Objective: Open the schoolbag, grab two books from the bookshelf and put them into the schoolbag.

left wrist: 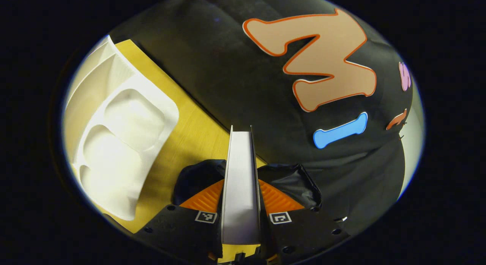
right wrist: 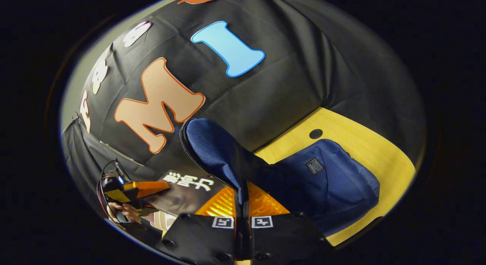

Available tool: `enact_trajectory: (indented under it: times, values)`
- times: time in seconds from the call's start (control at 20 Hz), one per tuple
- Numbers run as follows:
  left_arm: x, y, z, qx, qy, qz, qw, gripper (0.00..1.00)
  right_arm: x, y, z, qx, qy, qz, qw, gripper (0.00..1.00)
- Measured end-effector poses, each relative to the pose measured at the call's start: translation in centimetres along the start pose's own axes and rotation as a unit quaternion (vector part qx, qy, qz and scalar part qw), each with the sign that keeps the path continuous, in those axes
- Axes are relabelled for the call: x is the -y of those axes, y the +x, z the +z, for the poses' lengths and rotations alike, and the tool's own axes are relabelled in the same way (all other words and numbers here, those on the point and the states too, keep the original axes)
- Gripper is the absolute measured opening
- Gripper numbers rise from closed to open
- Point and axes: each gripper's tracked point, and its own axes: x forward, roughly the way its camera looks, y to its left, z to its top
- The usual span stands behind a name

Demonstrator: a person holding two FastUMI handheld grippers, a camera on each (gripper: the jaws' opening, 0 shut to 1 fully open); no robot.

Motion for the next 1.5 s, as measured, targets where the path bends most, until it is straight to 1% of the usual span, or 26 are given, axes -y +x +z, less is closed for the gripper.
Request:
enact_trajectory:
  times: [0.15, 0.45, 0.55, 0.7, 0.85, 0.9, 1.0, 1.05, 1.2, 1.25, 1.35, 1.4, 1.45, 1.5]
  values:
    - [-0.5, 2.6, -2.4, -0.019, -0.016, 0.014, 1.0, 0.36, 0.0, -0.3, 0.4, 0.0, 0.006, 0.007, 1.0, 0.03]
    - [-0.2, 6.4, -6.3, -0.029, -0.038, 0.008, 0.999, 0.35, 0.1, -0.5, 0.8, 0.002, 0.019, 0.016, 1.0, 0.04]
    - [-0.3, 7.5, -7.5, -0.032, -0.049, 0.013, 0.998, 0.35, 0.1, -0.5, 0.8, 0.002, 0.021, 0.019, 1.0, 0.03]
    - [0.4, 8.9, -9.7, -0.034, -0.08, 0.008, 0.996, 0.35, 0.1, -0.4, 0.6, 0.002, 0.028, 0.023, 0.999, 0.02]
    - [-0.9, 9.8, -11.9, -0.048, -0.1, 0.023, 0.994, 0.36, 0.3, -0.3, 0.5, 0.002, 0.037, 0.026, 0.999, 0.03]
    - [-1.0, 10.0, -12.1, -0.044, -0.113, 0.017, 0.992, 0.38, 0.4, -0.4, 0.4, 0.002, 0.039, 0.026, 0.999, 0.04]
    - [-1.2, 10.3, -12.4, -0.045, -0.135, 0.014, 0.99, 0.36, 0.5, -0.3, 0.4, 0.002, 0.042, 0.024, 0.999, 0.02]
    - [-1.7, 10.5, -12.5, -0.047, -0.141, 0.019, 0.989, 0.37, 0.5, -0.3, 0.2, 0.0, 0.043, 0.023, 0.999, 0.04]
    - [-2.6, 10.9, -12.6, -0.051, -0.163, 0.022, 0.985, 0.36, 0.7, -0.1, 0.1, 0.003, 0.038, 0.018, 0.999, 0.02]
    - [-2.6, 11.0, -12.8, -0.054, -0.168, 0.022, 0.984, 0.38, 0.7, -0.1, 0.1, 0.003, 0.039, 0.018, 0.999, 0.02]
    - [-2.8, 11.0, -12.9, -0.057, -0.173, 0.023, 0.983, 0.37, 0.7, 0.0, 0.1, 0.004, 0.043, 0.018, 0.999, 0.03]
    - [-2.9, 11.1, -12.9, -0.058, -0.174, 0.023, 0.983, 0.39, 0.8, 0.0, 0.0, 0.006, 0.045, 0.017, 0.999, 0.03]
    - [-2.8, 11.0, -13.1, -0.063, -0.176, 0.021, 0.982, 0.39, 0.9, 0.0, -0.1, 0.005, 0.045, 0.017, 0.999, 0.03]
    - [-2.7, 11.0, -13.3, -0.068, -0.175, 0.019, 0.982, 0.36, 0.9, 0.1, -0.3, 0.005, 0.044, 0.016, 0.999, 0.03]
